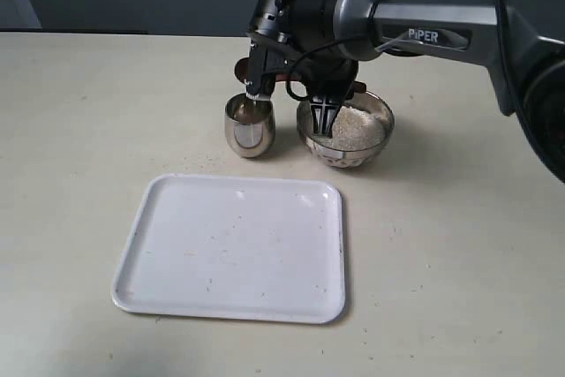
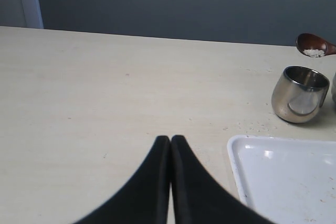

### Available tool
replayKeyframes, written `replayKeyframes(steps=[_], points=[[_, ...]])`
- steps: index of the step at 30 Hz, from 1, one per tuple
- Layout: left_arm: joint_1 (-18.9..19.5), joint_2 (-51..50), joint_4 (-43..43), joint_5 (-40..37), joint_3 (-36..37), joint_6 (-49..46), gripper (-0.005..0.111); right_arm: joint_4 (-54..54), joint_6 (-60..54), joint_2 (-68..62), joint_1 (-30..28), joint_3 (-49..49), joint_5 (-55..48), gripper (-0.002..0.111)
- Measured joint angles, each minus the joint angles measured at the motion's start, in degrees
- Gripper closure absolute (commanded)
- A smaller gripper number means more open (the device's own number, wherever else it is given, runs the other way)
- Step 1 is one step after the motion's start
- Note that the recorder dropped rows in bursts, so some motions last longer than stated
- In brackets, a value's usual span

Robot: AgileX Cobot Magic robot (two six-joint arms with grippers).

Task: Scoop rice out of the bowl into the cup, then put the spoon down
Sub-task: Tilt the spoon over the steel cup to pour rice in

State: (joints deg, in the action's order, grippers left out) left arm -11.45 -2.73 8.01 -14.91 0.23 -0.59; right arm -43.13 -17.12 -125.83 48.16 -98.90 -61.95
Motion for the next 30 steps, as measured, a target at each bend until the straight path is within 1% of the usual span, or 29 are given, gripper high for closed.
replayKeyframes(steps=[12,30], points=[[0.0,0.0,0.0,0.0,0.0,0.0,0.106,-2.3,1.4,0.0,1.7,0.0,0.1,0.109],[0.0,0.0,0.0,0.0,0.0,0.0,0.106,-2.2,3.1,0.0,1.7,0.0,-0.3,0.109]])
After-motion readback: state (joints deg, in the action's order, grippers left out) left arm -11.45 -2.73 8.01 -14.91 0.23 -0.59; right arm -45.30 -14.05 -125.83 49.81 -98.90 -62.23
